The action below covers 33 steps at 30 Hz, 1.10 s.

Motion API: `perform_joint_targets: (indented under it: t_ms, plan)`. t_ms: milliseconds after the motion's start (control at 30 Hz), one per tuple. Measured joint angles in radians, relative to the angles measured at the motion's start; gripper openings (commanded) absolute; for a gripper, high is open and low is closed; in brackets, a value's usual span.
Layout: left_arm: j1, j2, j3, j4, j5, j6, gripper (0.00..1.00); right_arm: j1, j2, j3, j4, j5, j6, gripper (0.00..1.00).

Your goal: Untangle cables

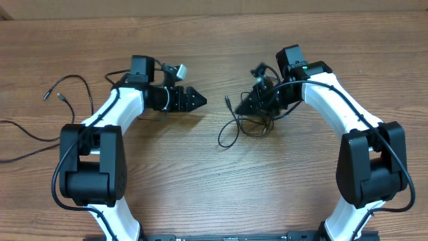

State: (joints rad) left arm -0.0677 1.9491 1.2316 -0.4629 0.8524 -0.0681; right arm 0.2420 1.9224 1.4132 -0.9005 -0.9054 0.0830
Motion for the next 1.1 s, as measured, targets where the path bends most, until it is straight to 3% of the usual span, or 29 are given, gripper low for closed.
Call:
perform_joint_targets:
  t_ms: [200,467,733,1100]
  plan:
    - [0.053,0.000,0.000,0.000,0.105,0.053,0.74,0.000,0.000,0.000,0.074,-0.200,-0.040,0.04]
    - [0.053,0.000,0.000,0.015,0.332,0.130,0.81,0.040,0.000,0.000,0.078,-0.230,-0.051,0.04]
    - [0.053,0.000,0.000,0.016,0.523,0.138,0.93,0.090,0.000,0.000,0.178,-0.198,-0.049,0.04]
    - [0.008,0.000,0.000,0.045,0.634,0.044,0.90,0.149,0.000,0.000,0.349,-0.190,-0.031,0.04]
